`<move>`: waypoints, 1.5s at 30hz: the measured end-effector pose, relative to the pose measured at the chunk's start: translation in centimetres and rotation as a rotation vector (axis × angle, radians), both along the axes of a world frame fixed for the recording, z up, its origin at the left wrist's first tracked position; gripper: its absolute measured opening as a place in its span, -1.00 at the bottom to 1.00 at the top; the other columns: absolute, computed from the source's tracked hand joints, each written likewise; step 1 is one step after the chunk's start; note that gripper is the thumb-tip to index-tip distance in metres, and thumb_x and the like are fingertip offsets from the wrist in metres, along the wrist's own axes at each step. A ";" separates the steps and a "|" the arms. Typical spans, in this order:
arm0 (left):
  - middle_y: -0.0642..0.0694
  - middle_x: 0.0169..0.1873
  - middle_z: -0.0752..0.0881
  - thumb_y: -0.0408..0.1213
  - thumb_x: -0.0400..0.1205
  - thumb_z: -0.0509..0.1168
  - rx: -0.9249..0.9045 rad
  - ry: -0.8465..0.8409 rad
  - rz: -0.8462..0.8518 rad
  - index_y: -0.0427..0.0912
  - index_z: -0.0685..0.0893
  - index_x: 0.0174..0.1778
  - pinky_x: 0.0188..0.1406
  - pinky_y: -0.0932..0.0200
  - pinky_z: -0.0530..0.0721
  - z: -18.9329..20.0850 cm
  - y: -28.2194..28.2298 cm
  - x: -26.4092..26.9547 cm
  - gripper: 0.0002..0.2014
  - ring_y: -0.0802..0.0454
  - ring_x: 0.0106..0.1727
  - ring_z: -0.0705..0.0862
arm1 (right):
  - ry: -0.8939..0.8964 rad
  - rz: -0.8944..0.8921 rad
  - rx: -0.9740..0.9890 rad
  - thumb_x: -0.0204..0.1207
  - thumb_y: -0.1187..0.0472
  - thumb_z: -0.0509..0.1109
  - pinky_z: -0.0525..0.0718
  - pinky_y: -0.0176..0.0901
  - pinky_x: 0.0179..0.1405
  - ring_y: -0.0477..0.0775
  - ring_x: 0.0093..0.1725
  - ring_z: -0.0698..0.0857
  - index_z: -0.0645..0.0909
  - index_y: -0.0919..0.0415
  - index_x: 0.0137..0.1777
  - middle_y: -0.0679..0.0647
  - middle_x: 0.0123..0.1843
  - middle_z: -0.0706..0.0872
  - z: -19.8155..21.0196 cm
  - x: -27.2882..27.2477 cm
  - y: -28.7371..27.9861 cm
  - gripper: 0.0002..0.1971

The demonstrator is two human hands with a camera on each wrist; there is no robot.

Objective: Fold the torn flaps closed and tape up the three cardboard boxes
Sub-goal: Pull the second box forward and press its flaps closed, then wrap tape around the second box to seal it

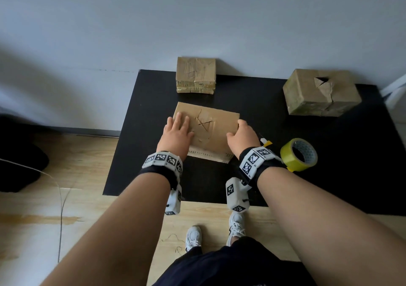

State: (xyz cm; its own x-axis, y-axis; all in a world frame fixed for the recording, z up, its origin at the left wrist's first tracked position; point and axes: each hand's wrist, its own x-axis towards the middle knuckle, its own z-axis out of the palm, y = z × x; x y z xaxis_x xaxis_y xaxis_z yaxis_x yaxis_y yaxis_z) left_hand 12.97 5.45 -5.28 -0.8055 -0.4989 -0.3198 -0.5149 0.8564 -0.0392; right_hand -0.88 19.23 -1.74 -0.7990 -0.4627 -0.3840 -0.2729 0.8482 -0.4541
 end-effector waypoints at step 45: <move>-0.14 0.36 0.62 -0.31 0.72 0.09 0.478 0.274 0.380 -0.08 0.60 0.43 0.28 0.03 0.56 2.3 20.5 -16.5 -0.63 -0.12 0.34 0.59 | -0.075 0.188 0.046 0.62 0.19 0.20 0.54 -0.10 0.02 0.27 0.23 0.66 0.62 0.12 0.39 0.20 0.27 0.68 -0.5 -14.2 17.6 -0.63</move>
State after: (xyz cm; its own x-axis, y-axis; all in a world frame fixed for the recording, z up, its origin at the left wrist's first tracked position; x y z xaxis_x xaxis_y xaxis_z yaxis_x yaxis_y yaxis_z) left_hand -3.56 25.92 -2.99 -0.6852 -0.6186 -0.3845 -0.7215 0.5042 0.4746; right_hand -15.07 36.80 -2.29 -0.6684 -0.5816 -0.4636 -0.3954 0.8058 -0.4408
